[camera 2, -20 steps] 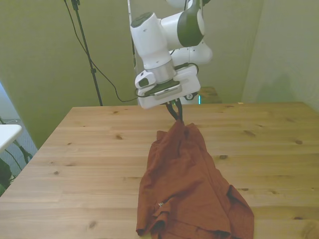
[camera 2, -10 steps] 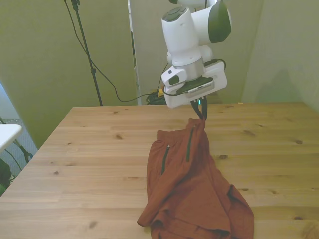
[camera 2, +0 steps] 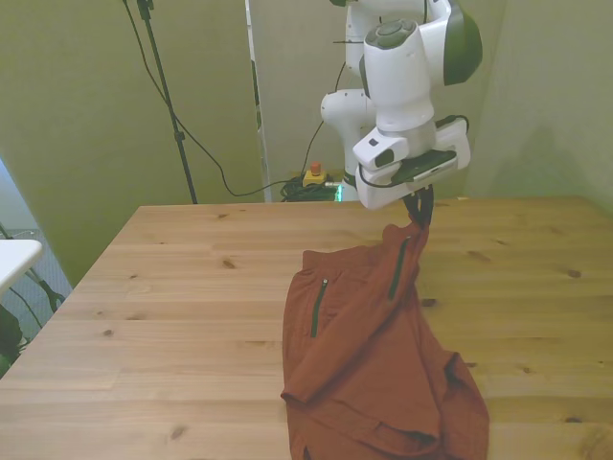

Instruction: Unfold the shorts

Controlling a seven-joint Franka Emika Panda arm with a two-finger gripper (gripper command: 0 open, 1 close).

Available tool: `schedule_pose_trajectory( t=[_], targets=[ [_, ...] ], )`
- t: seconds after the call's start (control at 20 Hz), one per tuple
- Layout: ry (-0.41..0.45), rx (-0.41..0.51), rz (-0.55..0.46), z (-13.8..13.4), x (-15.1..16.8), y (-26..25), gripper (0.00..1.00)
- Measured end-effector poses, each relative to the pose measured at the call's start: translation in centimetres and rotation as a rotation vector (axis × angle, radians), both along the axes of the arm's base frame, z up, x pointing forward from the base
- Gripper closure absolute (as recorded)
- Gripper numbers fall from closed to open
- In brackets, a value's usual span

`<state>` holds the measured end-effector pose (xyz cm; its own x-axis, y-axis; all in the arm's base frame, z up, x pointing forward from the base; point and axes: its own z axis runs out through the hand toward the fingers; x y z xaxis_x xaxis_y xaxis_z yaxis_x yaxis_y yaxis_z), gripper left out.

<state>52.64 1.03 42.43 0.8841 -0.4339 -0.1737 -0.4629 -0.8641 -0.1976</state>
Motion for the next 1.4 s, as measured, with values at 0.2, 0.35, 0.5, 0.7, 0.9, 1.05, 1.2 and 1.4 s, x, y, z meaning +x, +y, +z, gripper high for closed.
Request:
schedule_pose_trajectory(
  t=[0.2, 0.35, 0.5, 0.7, 0.9, 1.05, 1.2, 1.4],
  targets=[
    [0.0, 0.001, 0.052, -0.4, 0.0, 2.8, 0.0],
    [-0.004, 0.0, 0.084, -0.8, 0.1, 4.4, 0.0],
    [-0.008, -0.002, 0.112, -1.3, 0.2, 6.0, 0.0],
    [-0.058, -0.02, 0.013, 0.2, 1.6, 4.8, 0.0],
    [-0.139, -0.048, -0.213, 3.6, 5.9, -7.4, 0.0],
    [-0.177, -0.079, -0.386, 4.1, 8.4, -18.0, 0.0],
    [-0.184, -0.089, -0.544, 3.2, 10.4, -24.6, 0.0],
    [-0.165, -0.046, -0.741, 0.3, 13.6, -27.5, 0.0]
  ],
)
